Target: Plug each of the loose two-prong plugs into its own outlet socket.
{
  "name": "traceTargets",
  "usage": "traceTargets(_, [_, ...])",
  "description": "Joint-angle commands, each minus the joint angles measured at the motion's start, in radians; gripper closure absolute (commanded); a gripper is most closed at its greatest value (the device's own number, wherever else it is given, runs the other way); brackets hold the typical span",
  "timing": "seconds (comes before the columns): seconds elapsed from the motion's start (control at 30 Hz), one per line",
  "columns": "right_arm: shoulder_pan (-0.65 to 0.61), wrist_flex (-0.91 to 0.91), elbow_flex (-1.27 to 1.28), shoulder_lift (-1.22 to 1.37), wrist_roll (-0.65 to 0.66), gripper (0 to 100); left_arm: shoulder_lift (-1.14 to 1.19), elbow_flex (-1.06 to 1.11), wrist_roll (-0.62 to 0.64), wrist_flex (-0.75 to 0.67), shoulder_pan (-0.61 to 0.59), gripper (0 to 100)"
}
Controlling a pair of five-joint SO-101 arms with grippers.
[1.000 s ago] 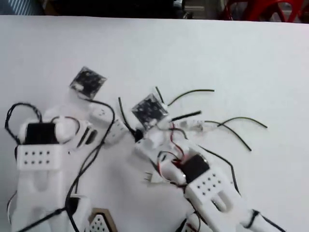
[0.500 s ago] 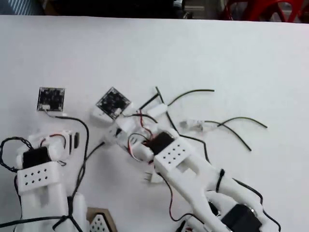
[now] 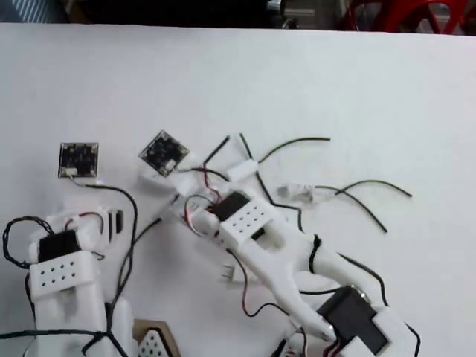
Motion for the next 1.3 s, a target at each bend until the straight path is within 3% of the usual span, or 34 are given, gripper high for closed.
traceTargets(0.0, [0.027, -0.016, -0.055, -0.001, 0.008, 98.1, -0.028, 0.003, 0.009, -0.021, -0.007, 78])
traceTargets(0.63, [0.062, -0.008, -0.063, 0.097, 0.008, 98.1, -0.030, 0.038, 0.009, -0.077, -0.007, 78])
traceTargets(0.9, [0.070, 0.182, -0.186, 0.107, -0.002, 98.1, -0.030, 0.038, 0.009, -0.077, -0.007, 78])
traceTargets(1.27, [0.061, 0.189, -0.187, 0.125, -0.077, 98.1, -0.030, 0.038, 0.009, -0.077, -0.007, 78])
